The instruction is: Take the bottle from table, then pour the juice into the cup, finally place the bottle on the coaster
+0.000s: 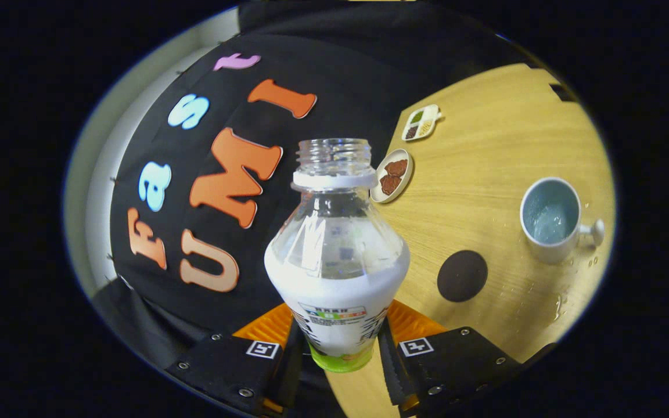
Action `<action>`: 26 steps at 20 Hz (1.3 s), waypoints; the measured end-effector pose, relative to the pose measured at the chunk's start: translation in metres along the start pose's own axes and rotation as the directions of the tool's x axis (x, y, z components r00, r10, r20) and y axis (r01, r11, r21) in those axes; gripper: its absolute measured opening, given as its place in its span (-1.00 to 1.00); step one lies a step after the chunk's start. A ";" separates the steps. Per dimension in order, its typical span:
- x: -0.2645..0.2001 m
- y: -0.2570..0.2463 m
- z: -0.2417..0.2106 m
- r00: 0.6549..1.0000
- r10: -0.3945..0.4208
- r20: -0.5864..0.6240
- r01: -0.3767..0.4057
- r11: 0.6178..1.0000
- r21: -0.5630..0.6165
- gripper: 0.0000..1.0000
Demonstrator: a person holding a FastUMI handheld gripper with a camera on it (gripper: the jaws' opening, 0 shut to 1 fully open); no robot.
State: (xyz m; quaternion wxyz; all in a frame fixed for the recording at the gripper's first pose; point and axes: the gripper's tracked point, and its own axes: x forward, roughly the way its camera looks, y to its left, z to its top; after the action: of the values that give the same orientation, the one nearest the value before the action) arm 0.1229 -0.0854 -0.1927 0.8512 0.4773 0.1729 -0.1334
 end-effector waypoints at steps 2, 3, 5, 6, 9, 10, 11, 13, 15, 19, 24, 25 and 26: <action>0.001 -0.005 0.008 0.997 -0.057 0.060 0.067 0.978 -0.198 0.21; 0.003 -0.006 0.013 0.993 -0.075 0.093 0.099 0.951 -0.293 0.21; 0.005 -0.014 0.021 0.982 -0.108 0.155 0.169 0.872 -0.460 0.21; 0.007 -0.015 0.020 0.980 -0.106 0.169 0.182 0.825 -0.536 0.21; 0.021 -0.025 0.024 0.963 -0.117 0.244 0.261 0.639 -0.723 0.21; 0.026 -0.029 0.025 0.956 -0.118 0.268 0.286 0.579 -0.764 0.21; 0.033 -0.033 0.025 0.952 -0.126 0.280 0.302 0.544 -0.783 0.21; 0.050 -0.042 0.015 0.955 -0.139 0.263 0.296 0.535 -0.792 0.21; 0.065 -0.055 0.009 0.955 -0.158 0.251 0.296 0.552 -0.780 0.22; 0.090 -0.080 0.002 0.953 -0.188 0.239 0.304 0.582 -0.754 0.22; 0.105 -0.101 -0.009 0.950 -0.229 0.215 0.309 0.572 -0.760 0.28; 0.105 -0.103 -0.010 0.950 -0.231 0.211 0.308 0.574 -0.759 0.29; 0.105 -0.103 -0.009 0.950 -0.226 0.217 0.310 0.575 -0.757 0.30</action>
State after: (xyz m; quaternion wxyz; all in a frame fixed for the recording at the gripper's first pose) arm 0.1756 -0.1364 -0.3200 0.9502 0.0197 0.2426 -0.1946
